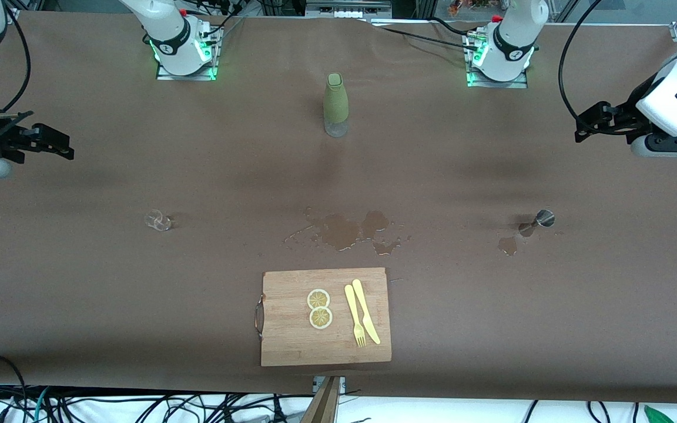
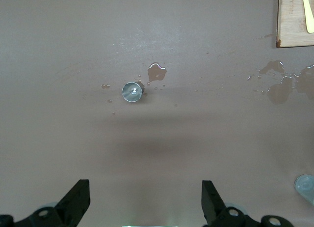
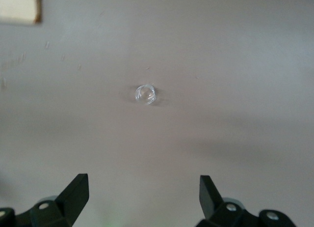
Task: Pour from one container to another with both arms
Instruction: 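Lower the right gripper to the glass beaker while the left gripper approaches the jigger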
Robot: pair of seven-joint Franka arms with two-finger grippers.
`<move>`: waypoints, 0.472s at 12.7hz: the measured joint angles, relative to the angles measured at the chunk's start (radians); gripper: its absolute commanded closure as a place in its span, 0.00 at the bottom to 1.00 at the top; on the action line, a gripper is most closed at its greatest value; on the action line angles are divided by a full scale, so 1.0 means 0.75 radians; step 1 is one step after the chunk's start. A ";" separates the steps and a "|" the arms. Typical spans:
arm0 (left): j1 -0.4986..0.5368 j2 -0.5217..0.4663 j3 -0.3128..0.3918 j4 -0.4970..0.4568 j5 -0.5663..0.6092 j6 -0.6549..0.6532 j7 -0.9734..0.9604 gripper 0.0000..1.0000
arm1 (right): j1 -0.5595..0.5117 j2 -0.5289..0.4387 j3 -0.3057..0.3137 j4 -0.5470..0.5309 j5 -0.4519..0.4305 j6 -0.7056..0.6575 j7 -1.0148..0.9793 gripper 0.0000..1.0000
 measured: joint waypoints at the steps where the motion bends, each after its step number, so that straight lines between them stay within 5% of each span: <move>1: -0.001 0.000 -0.006 -0.004 0.000 0.002 -0.004 0.00 | -0.004 0.022 -0.001 -0.001 0.000 0.000 -0.135 0.00; 4: -0.001 0.001 -0.020 -0.008 0.000 0.004 -0.026 0.00 | -0.041 0.100 -0.007 -0.003 0.022 0.004 -0.527 0.00; 6: -0.001 0.001 -0.020 -0.011 0.000 0.004 -0.030 0.00 | -0.084 0.169 -0.009 -0.006 0.137 0.018 -0.744 0.00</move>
